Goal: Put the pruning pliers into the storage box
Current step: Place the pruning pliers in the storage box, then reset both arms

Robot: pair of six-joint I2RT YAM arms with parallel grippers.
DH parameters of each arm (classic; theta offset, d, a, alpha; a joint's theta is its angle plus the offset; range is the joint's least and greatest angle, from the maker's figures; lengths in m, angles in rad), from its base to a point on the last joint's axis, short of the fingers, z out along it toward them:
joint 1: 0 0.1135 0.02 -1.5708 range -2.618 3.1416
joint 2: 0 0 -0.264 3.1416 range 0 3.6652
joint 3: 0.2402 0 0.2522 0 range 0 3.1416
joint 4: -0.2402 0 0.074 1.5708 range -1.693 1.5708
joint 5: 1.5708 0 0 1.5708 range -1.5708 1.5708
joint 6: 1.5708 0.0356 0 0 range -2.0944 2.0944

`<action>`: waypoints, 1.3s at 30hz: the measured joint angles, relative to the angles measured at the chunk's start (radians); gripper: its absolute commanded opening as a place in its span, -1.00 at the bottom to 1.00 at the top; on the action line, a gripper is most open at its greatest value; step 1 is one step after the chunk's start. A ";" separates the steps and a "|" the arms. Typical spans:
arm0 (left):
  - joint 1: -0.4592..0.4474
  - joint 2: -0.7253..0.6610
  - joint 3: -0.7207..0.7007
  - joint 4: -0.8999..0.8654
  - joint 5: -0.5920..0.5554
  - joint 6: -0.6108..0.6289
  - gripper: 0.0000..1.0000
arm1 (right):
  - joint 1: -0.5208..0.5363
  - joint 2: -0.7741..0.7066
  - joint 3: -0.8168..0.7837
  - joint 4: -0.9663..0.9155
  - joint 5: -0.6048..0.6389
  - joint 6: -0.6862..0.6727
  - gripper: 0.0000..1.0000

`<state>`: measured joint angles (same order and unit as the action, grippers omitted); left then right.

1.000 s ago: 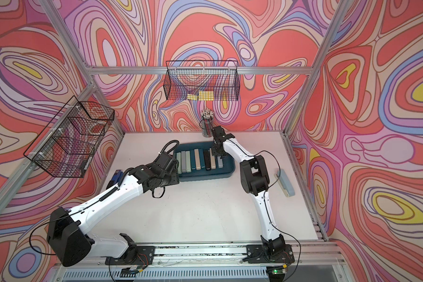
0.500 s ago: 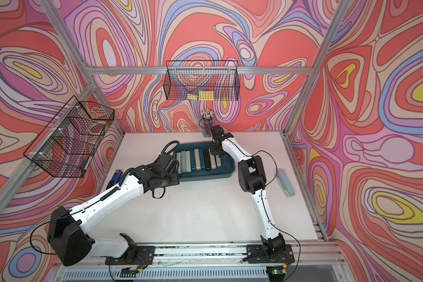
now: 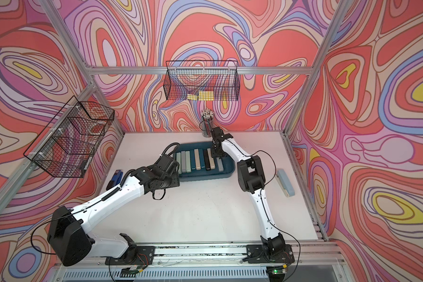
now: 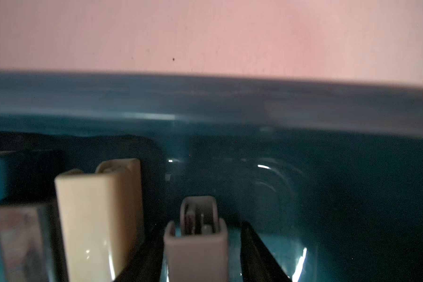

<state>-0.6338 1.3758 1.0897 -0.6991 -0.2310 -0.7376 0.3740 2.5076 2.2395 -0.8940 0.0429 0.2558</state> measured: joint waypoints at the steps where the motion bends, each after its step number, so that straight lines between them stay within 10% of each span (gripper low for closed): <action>1: 0.000 0.000 -0.002 0.003 0.001 0.000 0.27 | 0.000 -0.007 0.000 -0.005 -0.001 0.000 0.04; 15: 0.003 0.013 0.015 0.014 0.014 0.031 0.33 | 0.000 -0.272 -0.062 -0.034 0.039 0.023 0.05; 25: 0.085 0.049 0.156 -0.008 0.067 0.123 0.98 | 0.000 -0.664 -0.468 0.110 0.134 0.015 0.10; 39: 0.303 -0.003 0.108 0.141 0.116 0.340 0.99 | -0.001 -1.103 -1.026 0.455 0.394 -0.036 0.97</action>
<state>-0.3313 1.3727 1.1973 -0.5579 -0.1150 -0.3977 0.3733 1.4044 1.2133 -0.4389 0.4366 0.2199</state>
